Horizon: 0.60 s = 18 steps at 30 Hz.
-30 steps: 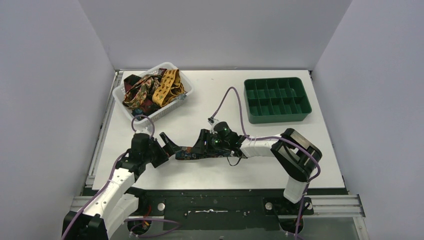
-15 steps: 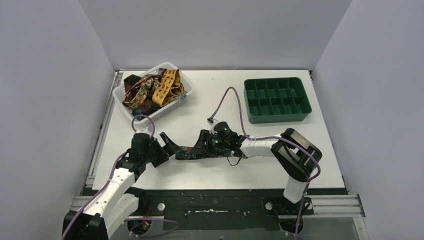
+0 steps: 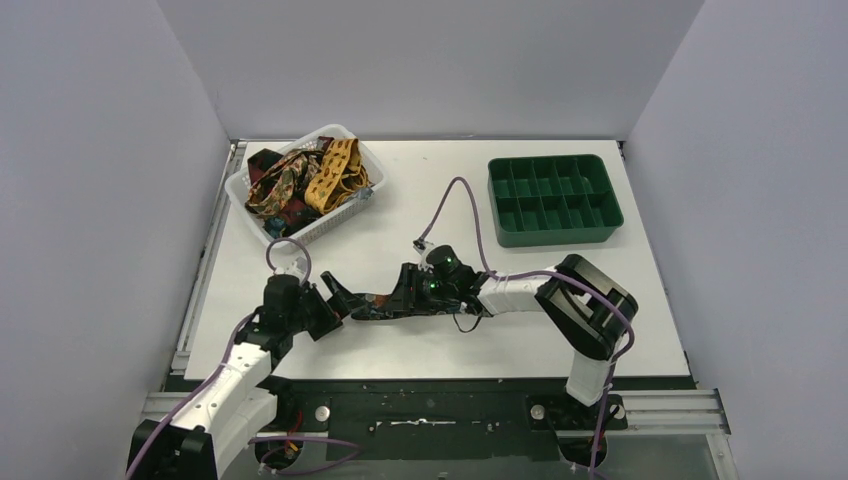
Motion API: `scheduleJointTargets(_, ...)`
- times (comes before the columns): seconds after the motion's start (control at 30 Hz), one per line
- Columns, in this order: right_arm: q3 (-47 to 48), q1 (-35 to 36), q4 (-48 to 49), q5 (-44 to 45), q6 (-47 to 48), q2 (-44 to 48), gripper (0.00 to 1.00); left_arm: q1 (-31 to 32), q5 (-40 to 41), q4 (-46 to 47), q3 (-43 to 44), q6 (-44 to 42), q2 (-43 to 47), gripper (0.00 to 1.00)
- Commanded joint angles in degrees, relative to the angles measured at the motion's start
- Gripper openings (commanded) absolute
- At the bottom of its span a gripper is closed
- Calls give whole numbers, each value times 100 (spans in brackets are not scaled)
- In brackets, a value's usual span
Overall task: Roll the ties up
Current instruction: Roll the tie at the center of the board.
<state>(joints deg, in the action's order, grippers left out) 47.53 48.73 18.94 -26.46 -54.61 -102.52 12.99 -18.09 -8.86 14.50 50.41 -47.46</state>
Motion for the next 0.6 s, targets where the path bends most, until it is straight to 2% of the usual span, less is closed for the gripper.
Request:
scheduleJointTargets(0.0, 165, -83, 154, -93, -13, -165, 40, -39, -368, 991, -177, 147, -31, 94)
scheduleJointTargets(0.33, 109, -262, 163, -233, -209, -330, 31, -47, -520, 1750, -242, 81, -637, 94)
scheduleJointTargets(0.47, 143, -284, 334, -457, -218, -287, 37, -51, -554, 1911, -158, -46, -870, 94)
scheduleJointTargets(0.57, 231, -285, 318, -479, -114, -80, 45, -51, -525, 1872, -92, -128, -972, 94)
